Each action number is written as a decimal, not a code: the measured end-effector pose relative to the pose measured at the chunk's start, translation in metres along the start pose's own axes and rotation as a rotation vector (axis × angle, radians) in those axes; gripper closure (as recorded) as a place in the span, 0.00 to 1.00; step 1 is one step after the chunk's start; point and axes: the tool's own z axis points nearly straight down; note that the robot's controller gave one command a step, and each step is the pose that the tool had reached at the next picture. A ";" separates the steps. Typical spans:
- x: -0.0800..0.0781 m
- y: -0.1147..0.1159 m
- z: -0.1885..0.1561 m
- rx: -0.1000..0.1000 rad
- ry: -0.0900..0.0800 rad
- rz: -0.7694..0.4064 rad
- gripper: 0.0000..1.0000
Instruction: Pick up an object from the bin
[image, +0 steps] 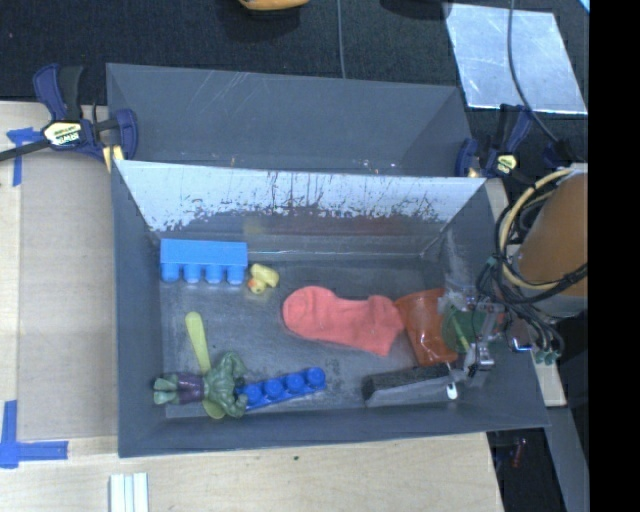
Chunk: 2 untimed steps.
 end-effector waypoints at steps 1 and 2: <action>-0.002 0.000 -0.004 0.002 -0.008 -0.004 0.00; -0.058 0.011 0.035 0.009 -0.035 0.057 0.00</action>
Offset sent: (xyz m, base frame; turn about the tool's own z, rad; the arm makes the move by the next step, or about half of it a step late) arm 0.0716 0.0204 -0.0668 0.0571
